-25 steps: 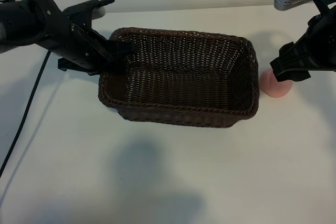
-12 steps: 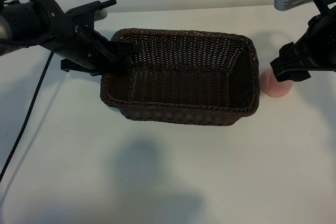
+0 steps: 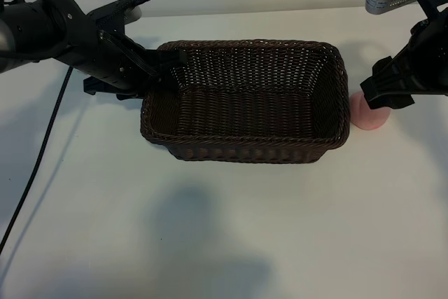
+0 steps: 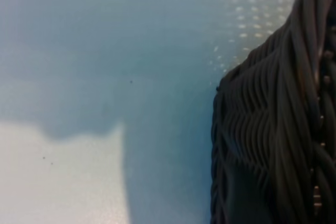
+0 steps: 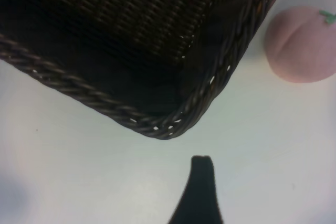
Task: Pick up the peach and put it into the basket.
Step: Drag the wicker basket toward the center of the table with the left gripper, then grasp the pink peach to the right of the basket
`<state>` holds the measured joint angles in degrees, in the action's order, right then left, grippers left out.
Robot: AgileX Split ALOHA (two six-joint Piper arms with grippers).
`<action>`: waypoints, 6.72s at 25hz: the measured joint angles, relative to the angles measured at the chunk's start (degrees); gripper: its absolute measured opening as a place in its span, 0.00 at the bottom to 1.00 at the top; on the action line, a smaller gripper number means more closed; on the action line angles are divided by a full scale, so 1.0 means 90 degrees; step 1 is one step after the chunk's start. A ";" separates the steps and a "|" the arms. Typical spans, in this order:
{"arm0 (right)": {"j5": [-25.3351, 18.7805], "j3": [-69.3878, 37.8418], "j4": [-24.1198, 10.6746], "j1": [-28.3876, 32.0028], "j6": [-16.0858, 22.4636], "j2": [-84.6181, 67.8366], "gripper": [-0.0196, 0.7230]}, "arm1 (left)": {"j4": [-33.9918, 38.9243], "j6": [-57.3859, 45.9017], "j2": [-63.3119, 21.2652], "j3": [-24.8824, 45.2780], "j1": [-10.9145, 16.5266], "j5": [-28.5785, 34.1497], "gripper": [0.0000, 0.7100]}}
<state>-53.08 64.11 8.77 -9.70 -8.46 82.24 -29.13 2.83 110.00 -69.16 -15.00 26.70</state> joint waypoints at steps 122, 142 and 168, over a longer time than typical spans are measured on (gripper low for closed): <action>0.1198 0.0000 -0.1109 0.0071 0.1557 0.1206 0.81 | 0.3683 -0.0978 -1.1994 0.4491 0.0000 0.3958 0.78; 0.1717 0.0002 -0.1105 0.0348 0.1649 0.2142 0.81 | 0.3683 -0.0978 -1.2281 0.4495 0.1005 0.3965 0.78; 0.2208 0.0024 -0.1034 0.0348 0.1650 0.3083 0.11 | 0.3683 -0.0978 -1.2281 0.4497 0.1005 0.3960 0.78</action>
<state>-33.21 64.33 -0.54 -6.58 6.39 109.99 4.02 -5.97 -0.53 -28.69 -5.95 62.33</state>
